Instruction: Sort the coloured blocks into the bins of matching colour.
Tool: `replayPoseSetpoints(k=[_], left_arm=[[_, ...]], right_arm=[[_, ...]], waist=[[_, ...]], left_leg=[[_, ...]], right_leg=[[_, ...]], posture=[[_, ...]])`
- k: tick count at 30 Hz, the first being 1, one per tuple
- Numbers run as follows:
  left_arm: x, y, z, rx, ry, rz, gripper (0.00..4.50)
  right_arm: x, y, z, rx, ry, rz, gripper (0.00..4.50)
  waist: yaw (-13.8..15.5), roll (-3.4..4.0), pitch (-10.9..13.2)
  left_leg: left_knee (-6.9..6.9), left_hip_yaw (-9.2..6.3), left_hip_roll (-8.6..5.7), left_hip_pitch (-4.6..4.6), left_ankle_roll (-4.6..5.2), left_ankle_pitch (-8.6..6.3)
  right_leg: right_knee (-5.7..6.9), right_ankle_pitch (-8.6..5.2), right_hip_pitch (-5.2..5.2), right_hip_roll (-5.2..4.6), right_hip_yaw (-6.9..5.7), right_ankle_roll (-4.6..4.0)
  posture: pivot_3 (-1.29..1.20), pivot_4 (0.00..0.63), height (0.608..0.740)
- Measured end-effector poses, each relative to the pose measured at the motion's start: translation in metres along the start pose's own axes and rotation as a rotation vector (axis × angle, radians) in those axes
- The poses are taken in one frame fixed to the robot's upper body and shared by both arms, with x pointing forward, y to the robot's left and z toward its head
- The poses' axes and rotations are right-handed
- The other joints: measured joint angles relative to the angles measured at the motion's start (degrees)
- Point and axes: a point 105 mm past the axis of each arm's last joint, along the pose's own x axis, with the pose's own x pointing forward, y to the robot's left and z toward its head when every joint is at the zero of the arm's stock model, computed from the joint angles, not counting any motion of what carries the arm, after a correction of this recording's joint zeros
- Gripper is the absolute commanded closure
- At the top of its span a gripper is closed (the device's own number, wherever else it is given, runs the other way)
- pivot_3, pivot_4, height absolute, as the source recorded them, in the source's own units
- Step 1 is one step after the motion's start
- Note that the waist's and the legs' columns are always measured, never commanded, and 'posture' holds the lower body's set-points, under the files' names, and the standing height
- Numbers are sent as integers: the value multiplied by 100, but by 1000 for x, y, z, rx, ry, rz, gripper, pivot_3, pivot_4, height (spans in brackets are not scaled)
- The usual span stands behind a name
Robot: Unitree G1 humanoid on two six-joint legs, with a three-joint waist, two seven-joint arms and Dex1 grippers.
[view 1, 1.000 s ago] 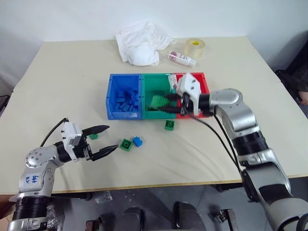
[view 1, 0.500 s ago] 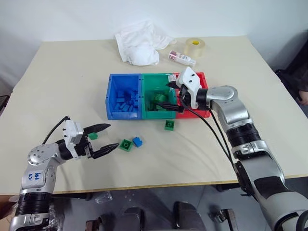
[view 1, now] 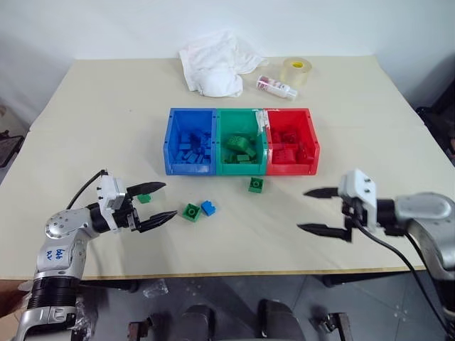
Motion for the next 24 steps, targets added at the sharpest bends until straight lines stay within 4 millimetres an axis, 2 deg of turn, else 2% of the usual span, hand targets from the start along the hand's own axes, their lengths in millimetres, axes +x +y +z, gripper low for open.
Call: replayPoseSetpoints(k=[4, 8, 14, 21, 24], left_arm=[[1, 1, 0, -4, 2, -19, 0], [4, 5, 4, 16, 0, -31, 0], [4, 3, 5, 20, 1, -41, 0], [-1, -9, 3, 21, 12, -40, 0], [-4, -12, 3, 18, 15, -26, 0]], right_arm=[[-13, 1, -7, 43, 14, -65, 25], [-2, -5, 4, 45, -30, -109, 25], [52, -2, 13, 102, -129, -84, 25], [108, -17, 12, 167, -170, -139, 25], [123, -24, 17, 149, -187, -156, 25]], waist=[[-24, 0, 0], [-33, 0, 0], [-37, 0, 0], [-53, 0, 0], [-60, 0, 0]], left_leg=[[0, 7, 5, 5, 0, 0], [-1, 5, 5, 6, 0, 0], [-1, 0, 2, 4, -1, 0], [-2, -4, 1, 3, -1, 1], [-1, -4, 2, 3, -1, 1]], right_leg=[[2, 0, -1, 2, 2, 0], [3, 0, -3, 2, 3, 0], [5, 0, -5, 1, 3, 0], [13, 0, -10, 2, 2, 0], [12, 0, -10, 2, 2, 0]], posture=[[0, 150, 740], [0, 150, 740], [0, 150, 740], [0, 150, 740], [0, 150, 740]])
